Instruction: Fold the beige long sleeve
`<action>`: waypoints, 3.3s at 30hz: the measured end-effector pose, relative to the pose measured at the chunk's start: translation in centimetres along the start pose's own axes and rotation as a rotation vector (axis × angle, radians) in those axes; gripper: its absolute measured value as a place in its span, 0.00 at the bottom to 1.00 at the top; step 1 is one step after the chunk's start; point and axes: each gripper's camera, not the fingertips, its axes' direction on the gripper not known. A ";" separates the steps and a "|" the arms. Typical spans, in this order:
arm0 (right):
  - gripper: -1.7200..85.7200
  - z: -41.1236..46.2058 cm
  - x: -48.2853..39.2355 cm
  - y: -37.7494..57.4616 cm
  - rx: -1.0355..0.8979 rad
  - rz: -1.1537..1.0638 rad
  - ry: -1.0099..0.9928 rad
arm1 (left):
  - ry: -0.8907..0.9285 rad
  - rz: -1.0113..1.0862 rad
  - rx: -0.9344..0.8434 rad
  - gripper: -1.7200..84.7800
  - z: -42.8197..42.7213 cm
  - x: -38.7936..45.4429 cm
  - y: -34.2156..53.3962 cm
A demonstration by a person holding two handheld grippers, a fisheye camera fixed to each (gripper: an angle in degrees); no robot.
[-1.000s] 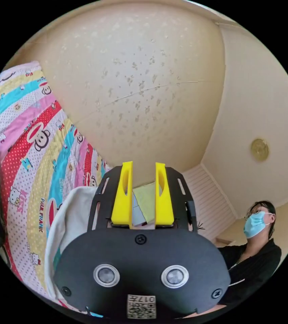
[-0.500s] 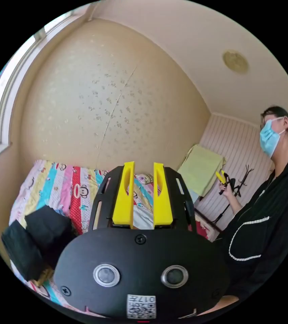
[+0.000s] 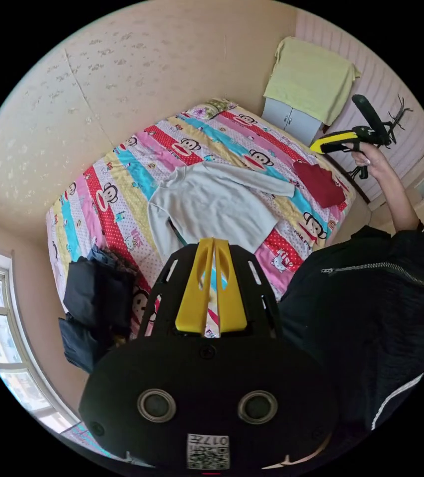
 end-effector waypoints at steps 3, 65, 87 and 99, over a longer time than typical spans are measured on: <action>0.03 -5.6 1.2 0.9 0.192 -0.013 0.000 | -0.063 0.050 0.034 0.01 -2.9 -1.5 0.5; 0.06 -11.8 51.1 18.3 -0.120 0.706 -0.554 | 0.579 -0.740 -0.065 0.05 0.3 -37.8 21.8; 0.09 -13.8 50.8 29.0 -0.153 0.796 -0.677 | 0.538 -1.412 0.207 0.15 -3.9 -53.6 40.1; 0.06 -13.9 45.1 24.8 -0.288 0.624 -0.691 | 0.785 -1.313 0.408 0.05 -12.4 -61.2 41.0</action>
